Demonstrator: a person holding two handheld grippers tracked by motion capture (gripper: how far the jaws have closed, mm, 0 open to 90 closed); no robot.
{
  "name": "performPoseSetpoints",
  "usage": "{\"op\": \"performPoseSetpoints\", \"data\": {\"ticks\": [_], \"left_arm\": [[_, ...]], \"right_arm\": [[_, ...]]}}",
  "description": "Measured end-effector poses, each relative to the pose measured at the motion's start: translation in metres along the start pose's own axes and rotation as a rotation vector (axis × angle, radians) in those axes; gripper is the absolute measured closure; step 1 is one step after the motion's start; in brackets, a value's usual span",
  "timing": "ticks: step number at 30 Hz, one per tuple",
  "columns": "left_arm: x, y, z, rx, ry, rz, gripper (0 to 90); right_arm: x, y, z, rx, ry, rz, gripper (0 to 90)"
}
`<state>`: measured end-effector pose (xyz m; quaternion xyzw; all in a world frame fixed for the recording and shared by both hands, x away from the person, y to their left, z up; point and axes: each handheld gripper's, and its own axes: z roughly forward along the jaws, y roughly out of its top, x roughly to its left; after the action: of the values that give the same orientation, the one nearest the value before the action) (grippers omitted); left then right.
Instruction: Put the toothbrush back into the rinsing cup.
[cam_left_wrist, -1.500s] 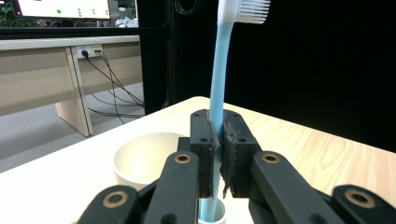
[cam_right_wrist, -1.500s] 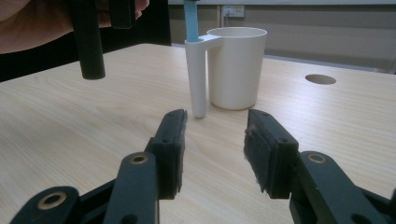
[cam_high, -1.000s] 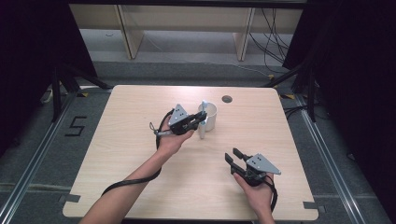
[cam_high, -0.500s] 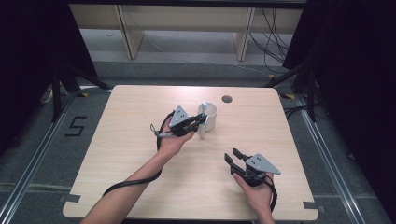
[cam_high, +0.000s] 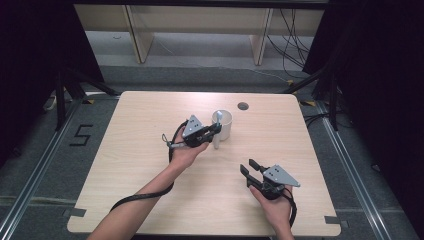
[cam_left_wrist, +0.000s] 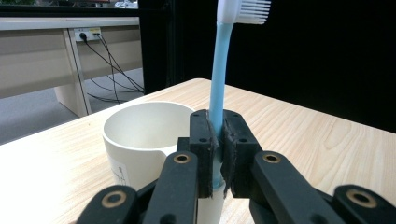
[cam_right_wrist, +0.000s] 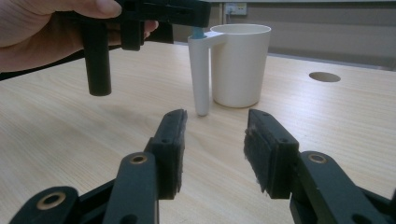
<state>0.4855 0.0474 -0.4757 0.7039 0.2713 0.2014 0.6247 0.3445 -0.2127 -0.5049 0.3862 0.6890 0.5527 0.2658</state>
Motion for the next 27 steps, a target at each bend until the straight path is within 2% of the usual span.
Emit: {"op": "performPoseSetpoints", "data": {"ticks": [3, 5, 8, 10, 16, 19, 20, 21, 22, 23, 25, 26, 27], "left_arm": [[0.000, -0.001, 0.000, 0.002, 0.002, -0.003, 82.2], [0.000, 0.000, 0.000, 0.007, 0.004, -0.023, 79.8], [-0.001, 0.001, -0.001, 0.019, 0.005, -0.046, 68.1], [-0.002, 0.001, -0.002, 0.024, 0.011, -0.037, 60.1], [-0.004, 0.001, -0.006, 0.035, 0.034, -0.021, 45.2], [-0.005, 0.002, -0.011, 0.035, 0.037, -0.010, 41.4], [-0.005, 0.003, -0.013, 0.037, 0.037, 0.000, 40.5], [-0.004, 0.003, -0.016, 0.040, 0.036, 0.006, 39.9], [-0.004, 0.003, -0.017, 0.034, 0.033, 0.009, 39.6], [-0.004, 0.003, -0.020, 0.044, 0.036, 0.014, 39.3], [-0.003, 0.004, -0.025, 0.049, 0.035, 0.018, 38.2], [-0.003, 0.004, -0.027, 0.051, 0.034, 0.019, 38.0], [-0.002, 0.004, -0.029, 0.059, 0.036, 0.018, 37.6]], "right_arm": [[0.000, 0.000, 0.000, 0.001, 0.007, 0.007, 58.0], [0.001, 0.000, 0.000, 0.005, 0.011, 0.013, 57.9], [0.001, 0.000, 0.001, 0.005, 0.008, 0.010, 57.8], [0.000, 0.000, 0.000, 0.007, 0.008, 0.009, 57.7], [0.000, -0.001, 0.001, 0.007, 0.005, 0.007, 57.5], [0.000, -0.001, 0.000, 0.008, 0.009, 0.012, 57.5], [0.000, -0.001, 0.001, -0.008, 0.000, 0.005, 57.5], [-0.001, 0.000, -0.001, 0.025, 0.003, 0.001, 57.5], [0.000, -0.001, -0.001, 0.026, 0.004, 0.009, 57.4], [-0.002, -0.001, -0.001, 0.018, -0.003, -0.010, 57.4], [-0.002, 0.000, -0.001, 0.023, -0.004, -0.014, 57.4], [0.000, -0.001, 0.000, 0.017, 0.014, 0.020, 57.4], [0.000, -0.001, 0.001, 0.018, 0.017, 0.021, 57.4]]}}
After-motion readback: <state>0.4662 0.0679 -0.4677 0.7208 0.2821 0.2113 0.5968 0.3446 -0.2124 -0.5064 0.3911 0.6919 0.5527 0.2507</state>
